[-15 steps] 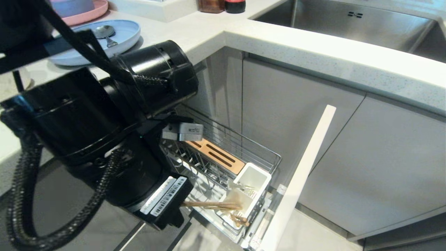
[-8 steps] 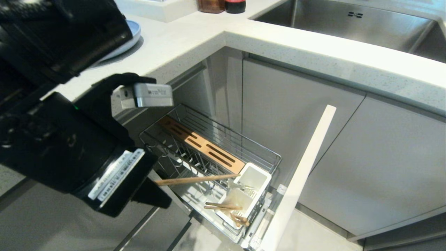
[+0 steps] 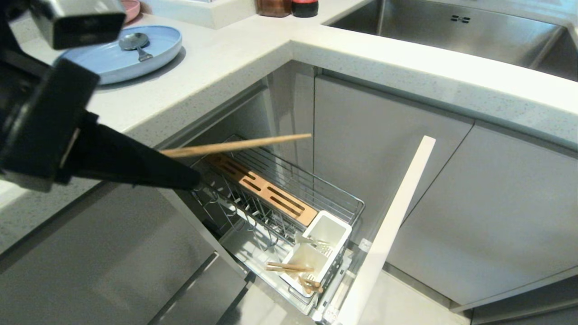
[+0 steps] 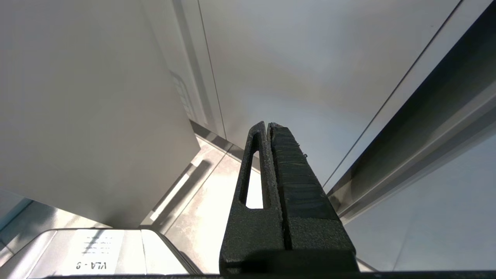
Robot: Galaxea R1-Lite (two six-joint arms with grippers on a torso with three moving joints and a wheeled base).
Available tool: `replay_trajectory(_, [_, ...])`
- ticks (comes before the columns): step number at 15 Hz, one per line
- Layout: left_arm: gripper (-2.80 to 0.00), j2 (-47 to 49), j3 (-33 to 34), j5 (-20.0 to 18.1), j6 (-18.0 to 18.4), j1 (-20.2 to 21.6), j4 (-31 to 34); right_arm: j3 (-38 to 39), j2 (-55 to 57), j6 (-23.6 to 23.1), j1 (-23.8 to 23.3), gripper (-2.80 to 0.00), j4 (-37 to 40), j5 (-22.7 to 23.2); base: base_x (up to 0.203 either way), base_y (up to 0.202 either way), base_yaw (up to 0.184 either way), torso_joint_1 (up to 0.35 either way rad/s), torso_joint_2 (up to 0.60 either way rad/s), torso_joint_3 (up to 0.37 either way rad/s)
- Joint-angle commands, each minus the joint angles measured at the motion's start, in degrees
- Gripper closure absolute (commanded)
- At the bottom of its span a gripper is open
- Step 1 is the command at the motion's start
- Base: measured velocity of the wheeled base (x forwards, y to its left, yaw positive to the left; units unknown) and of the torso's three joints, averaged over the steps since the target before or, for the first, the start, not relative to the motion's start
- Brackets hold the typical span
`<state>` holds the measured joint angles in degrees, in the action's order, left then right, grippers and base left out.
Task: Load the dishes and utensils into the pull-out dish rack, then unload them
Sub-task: Take the chopsticks out of the cupboard
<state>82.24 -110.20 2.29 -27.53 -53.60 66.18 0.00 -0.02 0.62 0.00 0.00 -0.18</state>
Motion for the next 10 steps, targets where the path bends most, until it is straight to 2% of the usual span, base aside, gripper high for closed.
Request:
replay_trajectory(1, [0.00,-5.02,0.06,1.42,-0.65,0.50,-6.03,0.09,0.02,-0.01,0.00,0.00,0.00,0.01,0.000,0.000,0.000,0.000,0.00,0.000])
replay_trajectory(6, [0.00,-7.53,0.16,11.50,-0.38,8.99,-19.66,0.09,0.02,-0.01,0.00,0.00,0.00,0.01,0.000,0.000,0.000,0.000,0.00,0.000])
replay_trajectory(8, [0.00,-7.42,0.16,14.32,-0.34,15.05,-24.23,0.09,0.02,-0.01,0.00,0.00,0.00,0.01,0.000,0.000,0.000,0.000,0.00,0.000])
replay_trajectory(10, [0.00,-6.40,0.16,15.56,-0.37,21.20,-27.07,0.09,0.02,-0.01,0.00,0.00,0.00,0.01,0.000,0.000,0.000,0.000,0.00,0.000])
